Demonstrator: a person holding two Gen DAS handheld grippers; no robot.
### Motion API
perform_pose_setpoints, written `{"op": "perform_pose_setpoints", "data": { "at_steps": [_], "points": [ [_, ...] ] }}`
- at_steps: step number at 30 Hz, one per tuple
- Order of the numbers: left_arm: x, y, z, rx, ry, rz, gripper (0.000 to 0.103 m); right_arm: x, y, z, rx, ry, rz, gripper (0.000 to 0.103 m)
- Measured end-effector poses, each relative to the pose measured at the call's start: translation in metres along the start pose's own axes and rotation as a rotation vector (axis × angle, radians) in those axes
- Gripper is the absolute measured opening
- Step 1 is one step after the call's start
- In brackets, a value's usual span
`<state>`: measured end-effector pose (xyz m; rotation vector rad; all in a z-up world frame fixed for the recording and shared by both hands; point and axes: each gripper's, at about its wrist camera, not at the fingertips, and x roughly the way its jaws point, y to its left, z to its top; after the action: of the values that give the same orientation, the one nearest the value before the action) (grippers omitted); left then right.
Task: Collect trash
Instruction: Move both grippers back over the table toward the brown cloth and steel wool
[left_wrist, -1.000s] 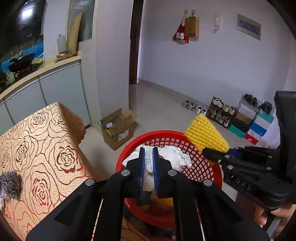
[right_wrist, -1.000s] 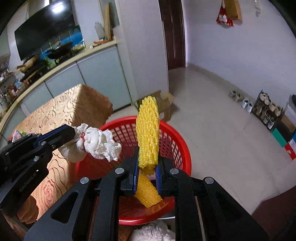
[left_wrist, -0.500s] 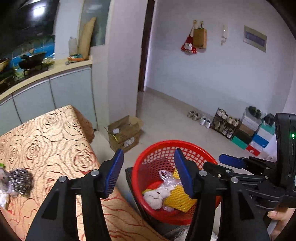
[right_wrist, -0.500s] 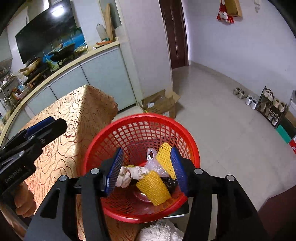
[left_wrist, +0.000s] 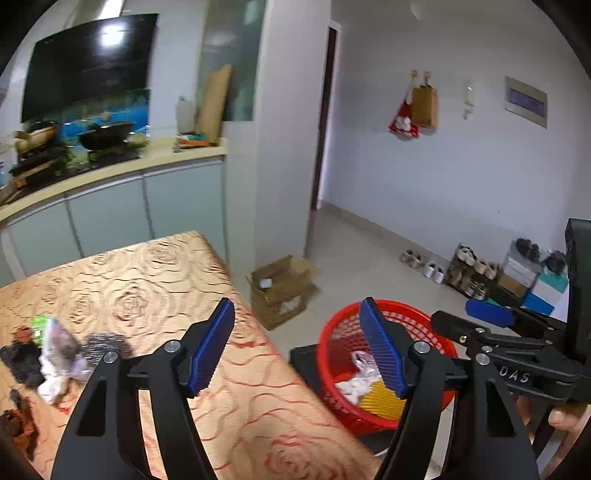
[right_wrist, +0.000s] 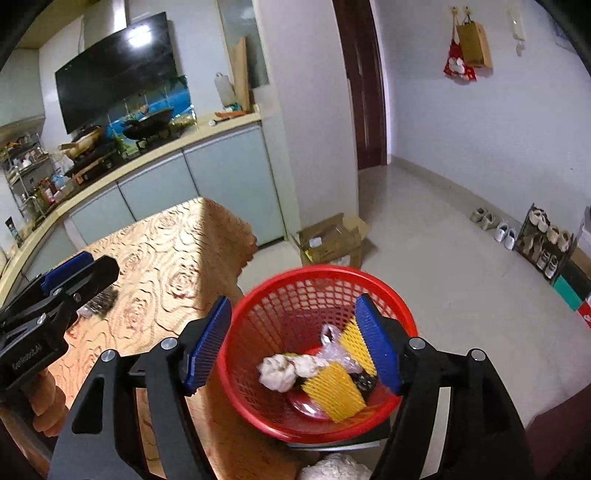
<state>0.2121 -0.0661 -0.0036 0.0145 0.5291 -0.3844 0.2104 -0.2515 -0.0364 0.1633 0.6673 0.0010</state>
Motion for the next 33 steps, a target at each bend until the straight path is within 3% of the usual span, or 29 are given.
{"op": "perform_pose_setpoints", "data": {
  "at_steps": [17,33],
  "points": [
    [-0.084,0.089,-0.014,-0.108,-0.076,0.248,0.073,-0.009,0.104,0.011,-0.128,-0.052,0.163,0.073],
    [-0.132,0.164,-0.038,-0.198,-0.078,0.408,0.073,0.004,0.191,-0.004,-0.235,-0.007,0.274,0.077]
  ]
}}
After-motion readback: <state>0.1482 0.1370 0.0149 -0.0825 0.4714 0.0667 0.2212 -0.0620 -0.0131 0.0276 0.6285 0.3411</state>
